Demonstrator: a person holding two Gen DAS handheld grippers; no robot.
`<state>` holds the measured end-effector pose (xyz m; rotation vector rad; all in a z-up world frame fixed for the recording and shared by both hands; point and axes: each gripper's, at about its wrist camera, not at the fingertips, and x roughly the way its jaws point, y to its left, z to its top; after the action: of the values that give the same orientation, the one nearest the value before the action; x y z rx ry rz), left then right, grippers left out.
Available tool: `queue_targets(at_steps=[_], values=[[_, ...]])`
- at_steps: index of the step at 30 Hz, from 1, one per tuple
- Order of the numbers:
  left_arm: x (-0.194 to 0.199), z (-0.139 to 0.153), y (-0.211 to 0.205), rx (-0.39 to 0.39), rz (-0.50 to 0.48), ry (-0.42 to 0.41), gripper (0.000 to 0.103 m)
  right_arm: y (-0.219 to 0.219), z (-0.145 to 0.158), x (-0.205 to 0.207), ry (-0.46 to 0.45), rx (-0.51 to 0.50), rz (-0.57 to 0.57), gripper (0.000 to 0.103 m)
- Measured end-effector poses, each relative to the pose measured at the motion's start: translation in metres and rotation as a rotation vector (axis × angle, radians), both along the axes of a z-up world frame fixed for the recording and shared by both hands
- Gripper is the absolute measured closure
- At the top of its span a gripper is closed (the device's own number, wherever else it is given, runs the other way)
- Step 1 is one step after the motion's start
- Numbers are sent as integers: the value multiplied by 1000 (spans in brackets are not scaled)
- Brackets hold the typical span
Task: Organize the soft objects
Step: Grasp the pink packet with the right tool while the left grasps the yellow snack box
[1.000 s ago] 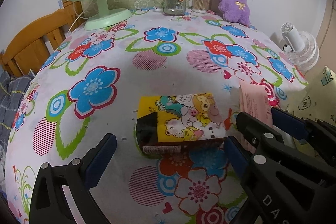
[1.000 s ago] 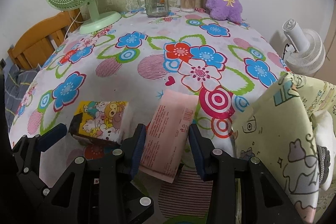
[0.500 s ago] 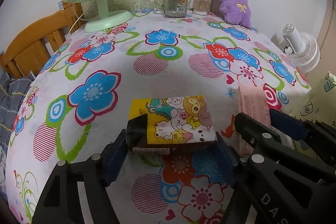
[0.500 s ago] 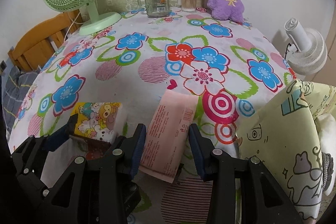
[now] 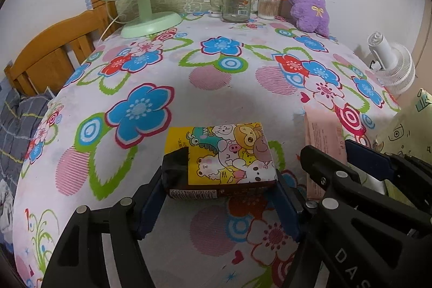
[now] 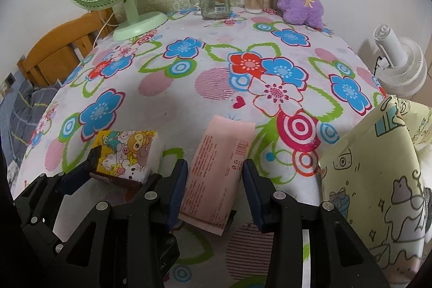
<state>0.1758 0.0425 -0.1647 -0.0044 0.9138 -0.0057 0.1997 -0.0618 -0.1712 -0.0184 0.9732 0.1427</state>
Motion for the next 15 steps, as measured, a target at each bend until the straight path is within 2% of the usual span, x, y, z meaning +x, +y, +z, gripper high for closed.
queue_targets(at_steps=[15], values=[[-29, 19, 8, -11, 38, -40, 29, 10, 22, -28, -45, 4, 31, 58]])
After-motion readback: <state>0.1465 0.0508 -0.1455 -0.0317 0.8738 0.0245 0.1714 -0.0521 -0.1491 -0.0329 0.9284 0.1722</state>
